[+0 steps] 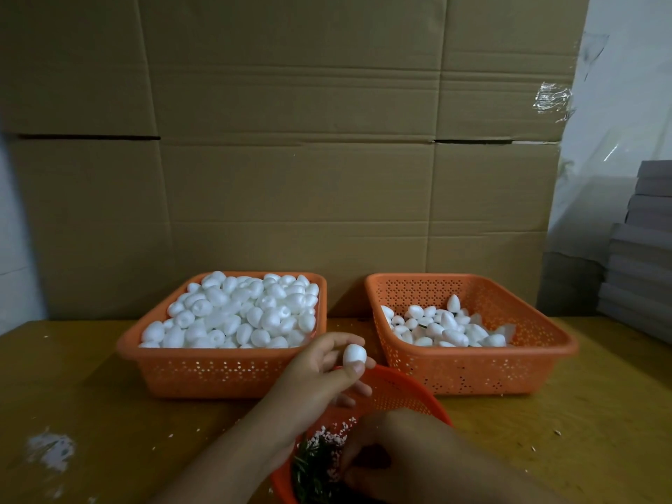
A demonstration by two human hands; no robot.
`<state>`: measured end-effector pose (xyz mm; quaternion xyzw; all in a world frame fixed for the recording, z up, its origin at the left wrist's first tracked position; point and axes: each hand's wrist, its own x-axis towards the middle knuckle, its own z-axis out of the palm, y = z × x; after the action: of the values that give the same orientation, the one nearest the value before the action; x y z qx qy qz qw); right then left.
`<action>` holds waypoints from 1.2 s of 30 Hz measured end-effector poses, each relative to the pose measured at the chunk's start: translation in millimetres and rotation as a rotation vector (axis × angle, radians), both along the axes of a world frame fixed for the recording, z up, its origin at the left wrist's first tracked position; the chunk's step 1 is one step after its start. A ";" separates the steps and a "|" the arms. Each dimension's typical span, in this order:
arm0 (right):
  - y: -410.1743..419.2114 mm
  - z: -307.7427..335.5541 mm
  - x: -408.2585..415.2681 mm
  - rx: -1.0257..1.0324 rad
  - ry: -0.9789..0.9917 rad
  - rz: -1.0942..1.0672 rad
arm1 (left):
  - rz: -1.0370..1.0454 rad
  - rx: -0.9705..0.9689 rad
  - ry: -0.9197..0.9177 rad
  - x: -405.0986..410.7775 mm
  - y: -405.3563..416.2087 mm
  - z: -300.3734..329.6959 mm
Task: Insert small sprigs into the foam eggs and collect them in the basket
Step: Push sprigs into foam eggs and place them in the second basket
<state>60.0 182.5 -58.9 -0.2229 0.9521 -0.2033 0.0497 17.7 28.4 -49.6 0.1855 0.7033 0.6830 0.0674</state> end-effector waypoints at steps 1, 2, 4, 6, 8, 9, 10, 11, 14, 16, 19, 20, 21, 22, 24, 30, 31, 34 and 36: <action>0.2 2.4 1.9 -0.028 0.035 0.009 | 0.000 0.006 -0.002 -0.5 -0.5 -0.3; -1.6 4.8 1.6 -0.029 0.057 0.020 | -0.003 0.007 -0.003 -1.2 -0.5 -0.5; -1.3 7.8 2.3 -0.030 0.050 0.030 | -0.011 -0.001 0.000 -1.8 -0.9 -1.6; -1.1 10.6 2.8 -0.044 0.044 0.027 | -0.016 0.000 0.002 -2.4 -0.8 -2.6; -0.8 12.4 4.5 -0.057 0.054 0.020 | -0.006 0.004 0.008 -3.8 -0.8 -3.7; -1.4 12.6 5.9 -0.044 0.062 0.023 | 0.005 0.010 0.010 -4.7 -0.7 -4.2; -1.5 11.9 6.4 -0.033 0.078 0.029 | 0.016 0.020 0.008 -5.6 -0.6 -4.5; -1.7 11.2 6.0 -0.030 0.087 0.031 | 0.024 0.029 0.004 -6.3 -0.6 -4.7; -1.2 8.8 6.3 -0.015 0.107 0.014 | 0.026 0.022 0.004 -6.7 0.2 -5.0; -0.7 7.3 6.1 0.019 0.114 0.003 | 0.017 0.011 0.006 -6.1 0.2 -5.3; -2.1 7.2 3.6 0.043 0.125 0.018 | 0.010 -0.002 0.008 -4.6 -0.8 -5.2; -2.2 7.2 2.0 0.049 0.116 0.027 | 0.011 -0.006 0.008 -4.3 -1.0 -4.9; -2.4 7.4 1.0 0.061 0.102 0.033 | 0.013 -0.011 0.008 -4.1 -1.0 -4.7; -2.2 6.5 0.0 0.066 0.086 0.033 | 0.013 -0.014 0.007 -3.9 -0.9 -4.3; -2.2 4.3 -1.7 0.073 0.059 0.022 | 0.014 -0.023 0.005 -3.5 -0.4 -3.9; -1.5 2.8 -3.7 0.121 -0.050 -0.013 | -0.008 0.038 -0.017 -0.9 -0.4 -0.5; -2.7 3.4 -4.0 0.120 -0.063 -0.016 | -0.014 0.046 -0.020 -0.1 -0.6 0.4; -5.7 -0.1 -10.4 0.143 -0.099 -0.046 | -0.009 0.040 -0.012 2.3 -0.2 2.9; -5.1 -4.0 -11.3 0.219 -0.139 -0.017 | 0.001 0.045 -0.006 3.3 0.5 4.4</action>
<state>48.7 177.4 -62.9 -0.1934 0.9647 -0.1134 0.1381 21.0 29.0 -45.1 0.1845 0.6875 0.6993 0.0652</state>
